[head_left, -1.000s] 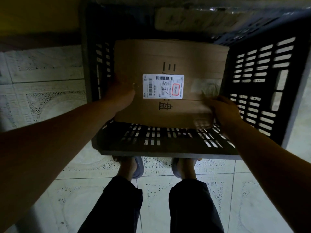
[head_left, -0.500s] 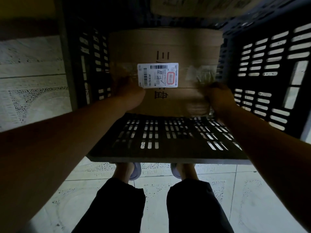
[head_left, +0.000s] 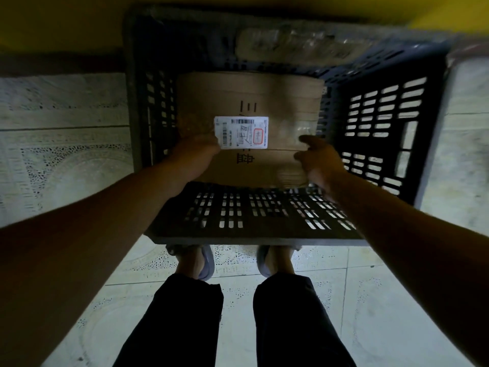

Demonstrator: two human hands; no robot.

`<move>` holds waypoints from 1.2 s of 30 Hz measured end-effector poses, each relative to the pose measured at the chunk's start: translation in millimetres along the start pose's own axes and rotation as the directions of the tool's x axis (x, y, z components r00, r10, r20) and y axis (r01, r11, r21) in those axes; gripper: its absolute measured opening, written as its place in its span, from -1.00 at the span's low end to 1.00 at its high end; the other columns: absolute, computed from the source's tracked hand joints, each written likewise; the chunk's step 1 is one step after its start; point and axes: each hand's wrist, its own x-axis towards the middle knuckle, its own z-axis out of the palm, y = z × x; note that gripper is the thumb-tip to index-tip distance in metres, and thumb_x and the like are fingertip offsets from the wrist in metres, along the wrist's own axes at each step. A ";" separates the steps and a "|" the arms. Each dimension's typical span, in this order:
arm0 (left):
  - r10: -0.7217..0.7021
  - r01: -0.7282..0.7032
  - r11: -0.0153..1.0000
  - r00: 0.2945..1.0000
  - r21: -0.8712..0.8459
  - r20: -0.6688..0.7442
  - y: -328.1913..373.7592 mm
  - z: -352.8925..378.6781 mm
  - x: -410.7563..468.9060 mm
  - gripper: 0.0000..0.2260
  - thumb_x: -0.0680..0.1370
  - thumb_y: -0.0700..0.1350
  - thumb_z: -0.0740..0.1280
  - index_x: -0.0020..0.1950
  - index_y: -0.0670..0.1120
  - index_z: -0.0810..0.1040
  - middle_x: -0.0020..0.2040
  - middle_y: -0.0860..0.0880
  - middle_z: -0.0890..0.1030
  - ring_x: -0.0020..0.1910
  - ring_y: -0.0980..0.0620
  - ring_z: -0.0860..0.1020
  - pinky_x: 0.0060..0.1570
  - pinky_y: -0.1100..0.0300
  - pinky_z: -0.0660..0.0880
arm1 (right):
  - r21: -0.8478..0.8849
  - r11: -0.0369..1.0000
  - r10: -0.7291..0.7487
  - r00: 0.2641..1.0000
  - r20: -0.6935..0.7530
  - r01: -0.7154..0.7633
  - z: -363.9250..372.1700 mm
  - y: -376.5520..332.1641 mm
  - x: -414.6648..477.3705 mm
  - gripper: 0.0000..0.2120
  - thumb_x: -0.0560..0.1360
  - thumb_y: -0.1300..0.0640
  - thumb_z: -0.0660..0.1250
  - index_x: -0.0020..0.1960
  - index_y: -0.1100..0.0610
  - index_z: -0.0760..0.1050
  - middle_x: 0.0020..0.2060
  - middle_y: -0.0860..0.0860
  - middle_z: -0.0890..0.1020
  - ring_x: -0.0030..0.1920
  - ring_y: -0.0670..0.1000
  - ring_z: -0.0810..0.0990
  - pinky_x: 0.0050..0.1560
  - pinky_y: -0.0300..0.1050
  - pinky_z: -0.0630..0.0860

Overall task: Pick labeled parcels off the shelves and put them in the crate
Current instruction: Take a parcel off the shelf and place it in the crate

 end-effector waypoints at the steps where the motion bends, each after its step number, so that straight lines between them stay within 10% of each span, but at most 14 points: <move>1: 0.003 -0.003 0.999 1.000 -0.041 -0.007 4.2 -4.7 -10.1 -0.81 0.64 -0.09 0.18 0.16 0.05 0.55 0.27 0.00 0.52 0.22 0.01 0.48 0.01 0.23 0.40 | -0.009 1.000 -0.014 1.000 0.004 0.014 -3.4 -6.2 -9.9 -0.51 0.61 0.25 0.22 0.51 0.00 0.28 0.38 0.12 0.43 -0.27 -0.18 0.42 -0.37 -0.37 0.45; 4: 0.012 -0.011 0.988 1.000 -0.157 0.009 17.7 -15.2 -43.6 -0.85 0.62 -0.08 0.22 -0.06 0.15 0.52 0.21 0.01 0.56 0.17 0.02 0.53 0.17 0.09 0.45 | -0.064 0.997 -0.044 0.999 0.030 0.046 -11.3 -22.2 -47.7 -0.52 0.60 0.25 0.22 0.49 0.02 0.30 0.42 0.10 0.40 -0.16 -0.12 0.48 -0.26 -0.28 0.46; 8: 0.011 -0.009 0.956 1.000 -0.292 0.006 36.6 -28.9 -89.7 -0.82 0.61 -0.12 0.24 0.19 0.01 0.52 0.22 -0.02 0.58 0.09 0.11 0.55 -0.05 0.25 0.44 | -0.081 0.995 -0.050 0.997 0.055 0.054 -22.3 -41.8 -96.9 -0.55 0.60 0.21 0.23 0.46 0.01 0.32 0.40 0.09 0.43 0.00 -0.01 0.54 -0.20 -0.25 0.47; 13: 0.089 -0.086 0.946 0.996 -0.312 -0.003 52.5 -54.4 -156.2 -0.73 0.62 -0.13 0.22 0.32 -0.08 0.48 0.18 -0.03 0.57 0.12 0.07 0.55 0.06 0.21 0.46 | -0.035 0.995 -0.085 0.988 0.130 0.090 -42.0 -70.8 -165.4 -0.57 0.59 0.24 0.24 0.45 0.14 0.34 0.36 0.17 0.47 0.34 0.18 0.47 0.34 0.07 0.43; 21: 0.138 -0.192 0.914 0.975 -0.357 -0.172 58.0 -76.9 -276.0 -0.85 0.59 -0.09 0.26 -0.04 0.18 0.54 0.14 0.01 0.61 0.17 0.03 0.55 0.23 0.05 0.45 | -0.107 0.972 -0.182 0.961 0.208 0.208 -67.2 -107.6 -272.5 -0.60 0.60 0.20 0.23 0.43 0.17 0.36 0.34 0.14 0.50 0.33 0.14 0.48 0.28 -0.07 0.42; 27: 0.072 -0.167 0.737 0.983 -0.655 -0.169 65.0 -62.3 -377.8 -0.83 0.61 -0.14 0.23 -0.09 0.07 0.55 -0.05 0.02 0.63 -0.01 0.06 0.57 -0.03 0.23 0.48 | -0.158 0.915 -0.324 0.910 0.260 0.371 -82.3 -126.4 -347.6 -0.65 0.59 0.21 0.26 0.37 0.18 0.45 0.17 0.14 0.58 0.05 0.08 0.55 -0.09 -0.18 0.51; 36: -0.025 -0.332 0.564 0.909 -0.756 -0.417 31.7 -78.7 -513.6 -0.88 0.61 -0.11 0.25 0.02 0.01 0.59 0.12 -0.07 0.65 0.15 -0.03 0.59 0.25 0.01 0.46 | -0.235 0.803 -0.395 0.784 0.478 0.548 -81.7 -155.4 -463.5 -0.75 0.57 0.03 0.28 0.23 0.06 0.49 0.04 0.04 0.55 0.12 0.15 0.55 0.12 0.01 0.48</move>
